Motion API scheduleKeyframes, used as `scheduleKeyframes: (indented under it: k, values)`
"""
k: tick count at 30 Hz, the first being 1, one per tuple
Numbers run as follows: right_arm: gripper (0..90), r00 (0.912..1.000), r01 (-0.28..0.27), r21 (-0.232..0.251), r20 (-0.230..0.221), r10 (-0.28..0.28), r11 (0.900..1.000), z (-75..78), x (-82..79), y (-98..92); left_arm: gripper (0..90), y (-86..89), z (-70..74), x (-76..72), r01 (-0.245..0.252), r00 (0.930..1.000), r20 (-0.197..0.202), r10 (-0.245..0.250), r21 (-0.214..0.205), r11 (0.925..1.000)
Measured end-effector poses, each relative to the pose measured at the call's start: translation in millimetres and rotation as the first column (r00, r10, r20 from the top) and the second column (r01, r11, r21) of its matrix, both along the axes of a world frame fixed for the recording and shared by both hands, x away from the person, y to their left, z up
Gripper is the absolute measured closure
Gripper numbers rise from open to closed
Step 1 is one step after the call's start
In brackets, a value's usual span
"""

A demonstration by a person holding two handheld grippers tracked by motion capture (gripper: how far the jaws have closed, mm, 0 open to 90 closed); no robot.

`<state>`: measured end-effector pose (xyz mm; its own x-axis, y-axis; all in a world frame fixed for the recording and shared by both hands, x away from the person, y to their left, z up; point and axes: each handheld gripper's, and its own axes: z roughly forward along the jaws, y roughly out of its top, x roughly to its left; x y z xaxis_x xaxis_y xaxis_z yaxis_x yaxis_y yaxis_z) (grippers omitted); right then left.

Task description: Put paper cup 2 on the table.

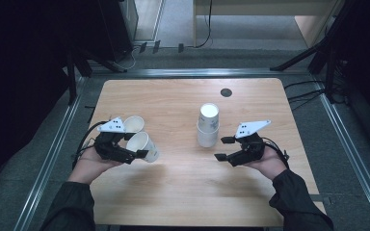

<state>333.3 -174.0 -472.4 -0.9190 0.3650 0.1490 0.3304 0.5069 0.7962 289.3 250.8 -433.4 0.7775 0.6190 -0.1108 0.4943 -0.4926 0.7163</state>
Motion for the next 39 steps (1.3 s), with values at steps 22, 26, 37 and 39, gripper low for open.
scheduleKeyframes:
  k: [22, 26, 37, 39]
  values:
    - [31.2, 0.9998, 0.015, -0.011, -0.016, -0.015, 0.9998, -4.3, 7.7, 2.3, 22.5, 15.2, -26.9, 22.6, -0.03, 0.9971, -0.059, 0.048, 0.272, 0.9617]
    - [31.2, 0.9996, 0.019, -0.019, -0.022, -0.02, 0.9996, -6.1, 7.4, 2.2, 22.5, 12.0, -31.8, 24.2, -0.011, 0.9977, -0.06, 0.032, 0.315, 0.9491]
    - [31.3, 0.9994, 0.028, -0.028, -0.019, -0.028, 0.9992, -7.5, 5.8, -0.2, 22.0, 12.4, -37.6, 27.2, -0.015, 0.9984, -0.046, 0.032, 0.325, 0.9456]
    - [31.3, 0.9994, 0.027, -0.038, -0.019, -0.028, 0.9989, -8.3, 5.6, 0.3, 21.9, 13.7, -38.2, 27.0, -0.016, 0.9986, -0.042, 0.032, 0.324, 0.9459]
